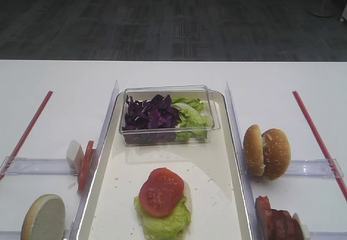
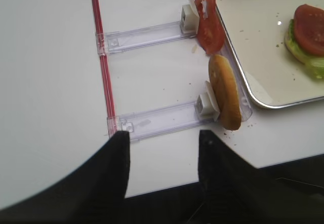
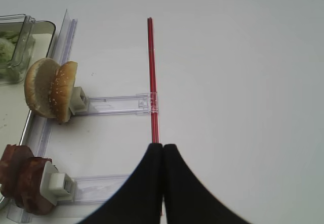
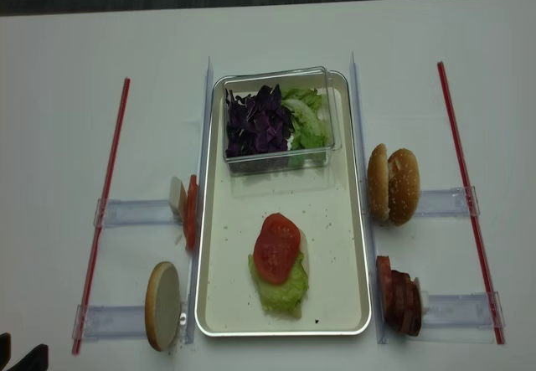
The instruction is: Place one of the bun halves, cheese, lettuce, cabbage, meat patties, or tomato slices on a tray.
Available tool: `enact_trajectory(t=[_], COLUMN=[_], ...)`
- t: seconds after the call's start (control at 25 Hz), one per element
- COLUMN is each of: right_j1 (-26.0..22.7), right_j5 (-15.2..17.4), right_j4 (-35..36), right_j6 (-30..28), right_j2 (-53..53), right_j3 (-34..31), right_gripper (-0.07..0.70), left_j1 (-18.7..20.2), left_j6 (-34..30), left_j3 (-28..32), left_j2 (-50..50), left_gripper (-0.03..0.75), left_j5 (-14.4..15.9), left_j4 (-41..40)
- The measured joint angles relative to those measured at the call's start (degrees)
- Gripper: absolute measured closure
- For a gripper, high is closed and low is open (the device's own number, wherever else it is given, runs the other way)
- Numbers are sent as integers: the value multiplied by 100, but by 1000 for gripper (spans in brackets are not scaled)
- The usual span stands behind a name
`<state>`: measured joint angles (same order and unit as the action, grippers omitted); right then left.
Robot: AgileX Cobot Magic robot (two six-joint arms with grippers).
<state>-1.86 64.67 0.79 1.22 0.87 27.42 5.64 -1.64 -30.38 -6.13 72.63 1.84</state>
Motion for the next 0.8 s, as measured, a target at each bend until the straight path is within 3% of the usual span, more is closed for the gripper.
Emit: enact_trajectory(t=[0.48,0.8], right_j1=[0,0], right_j5=[0,0], right_j4=[-6,-6], right_j6=[0,0], right_j2=[0,0], right_j3=[0,0], right_gripper=[267,267], left_j1=[0,0], left_j6=[0,0], left_j3=[0,226], left_j2=[0,0], left_gripper=[422,422], left_j5=[-12,-428], left_j4=[25,-15])
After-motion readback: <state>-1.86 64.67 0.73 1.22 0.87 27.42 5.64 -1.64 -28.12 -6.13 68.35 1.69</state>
